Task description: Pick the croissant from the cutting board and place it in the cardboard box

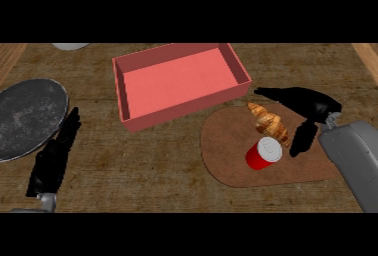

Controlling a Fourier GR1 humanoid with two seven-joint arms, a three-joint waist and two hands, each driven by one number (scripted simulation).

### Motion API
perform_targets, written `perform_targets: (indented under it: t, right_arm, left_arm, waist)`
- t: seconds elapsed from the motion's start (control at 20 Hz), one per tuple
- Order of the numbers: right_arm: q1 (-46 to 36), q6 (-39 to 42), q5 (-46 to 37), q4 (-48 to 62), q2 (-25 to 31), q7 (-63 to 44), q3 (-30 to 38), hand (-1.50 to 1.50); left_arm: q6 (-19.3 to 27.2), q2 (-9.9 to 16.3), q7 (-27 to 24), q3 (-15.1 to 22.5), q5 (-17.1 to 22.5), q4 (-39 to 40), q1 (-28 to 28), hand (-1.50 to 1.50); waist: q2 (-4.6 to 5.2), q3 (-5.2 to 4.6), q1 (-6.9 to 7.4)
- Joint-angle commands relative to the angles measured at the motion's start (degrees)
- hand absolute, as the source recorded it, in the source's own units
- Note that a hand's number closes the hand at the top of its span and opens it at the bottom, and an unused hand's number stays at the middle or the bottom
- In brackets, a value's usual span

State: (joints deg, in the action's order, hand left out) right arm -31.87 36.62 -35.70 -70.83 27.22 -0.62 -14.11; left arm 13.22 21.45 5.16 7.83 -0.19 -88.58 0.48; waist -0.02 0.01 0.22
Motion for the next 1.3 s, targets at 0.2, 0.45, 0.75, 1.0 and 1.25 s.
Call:
perform_targets:
  t: [0.2, 0.45, 0.75, 1.0, 1.25]
  right_arm:
    - [2.4, -1.1, -4.7, 0.4, -3.3, 1.8, 2.6, -1.5]
    - [2.1, -2.7, -8.0, 3.9, -5.9, 2.9, 2.5, -1.5]
    - [0.7, -3.1, -12.9, 7.8, -6.8, 6.2, 2.8, -1.5]
    - [0.5, -1.8, -13.4, 9.6, -9.5, 5.5, 4.1, 1.5]
    - [4.5, -15.1, -18.1, 6.2, -7.1, 11.5, 3.3, 1.5]
  left_arm:
    - [-2.2, -2.6, 3.6, -1.2, -2.4, -4.6, 1.3, 0.0]
    - [-6.8, -1.0, -2.7, -7.4, -0.3, 3.4, -1.0, 0.0]
    - [-5.9, -5.1, 0.1, -6.1, -4.4, 2.4, -1.9, 0.0]
    - [-6.3, -5.9, -2.9, -6.9, -5.9, 1.4, 1.5, 0.0]
    - [-5.7, -7.0, -2.1, -6.4, -7.2, 3.4, -1.7, 0.0]
  waist:
    - [0.0, 0.01, 0.1]
    - [0.07, -0.01, 0.05]
    - [0.05, -0.01, 0.1]
    - [0.04, -0.01, 0.15]
    - [0.14, 0.01, -0.08]
